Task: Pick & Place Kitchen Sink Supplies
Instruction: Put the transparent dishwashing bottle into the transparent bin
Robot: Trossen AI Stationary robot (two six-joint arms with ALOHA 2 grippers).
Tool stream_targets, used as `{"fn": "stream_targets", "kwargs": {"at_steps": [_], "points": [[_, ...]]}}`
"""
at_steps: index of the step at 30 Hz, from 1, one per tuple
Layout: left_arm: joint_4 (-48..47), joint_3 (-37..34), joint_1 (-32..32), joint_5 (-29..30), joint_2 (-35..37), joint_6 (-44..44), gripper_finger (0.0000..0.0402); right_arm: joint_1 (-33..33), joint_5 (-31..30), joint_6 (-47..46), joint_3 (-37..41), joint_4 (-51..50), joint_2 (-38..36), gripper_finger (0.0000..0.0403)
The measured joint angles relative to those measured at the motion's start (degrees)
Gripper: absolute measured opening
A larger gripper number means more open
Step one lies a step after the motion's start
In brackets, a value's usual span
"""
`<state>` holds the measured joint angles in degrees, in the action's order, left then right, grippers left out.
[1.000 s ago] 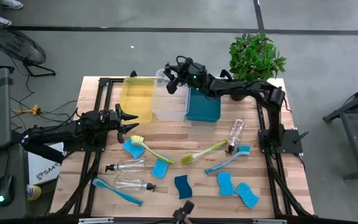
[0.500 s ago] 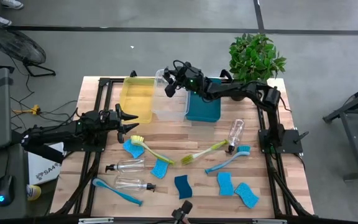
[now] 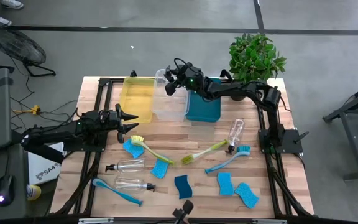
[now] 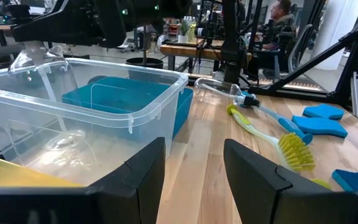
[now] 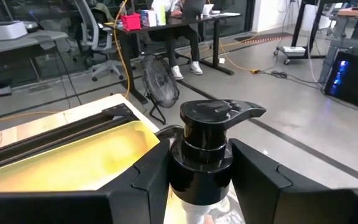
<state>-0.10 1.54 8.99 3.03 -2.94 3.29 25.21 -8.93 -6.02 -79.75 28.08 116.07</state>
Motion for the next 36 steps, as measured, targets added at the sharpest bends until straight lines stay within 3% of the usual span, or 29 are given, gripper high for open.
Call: {"fn": "stream_targets", "kwargs": {"at_steps": [36], "points": [[0.0, 0.0, 0.0, -0.2, 0.0, 0.0, 0.016, -0.1, -1.6, 0.0, 0.0, 2.2, 3.3, 0.014]]}}
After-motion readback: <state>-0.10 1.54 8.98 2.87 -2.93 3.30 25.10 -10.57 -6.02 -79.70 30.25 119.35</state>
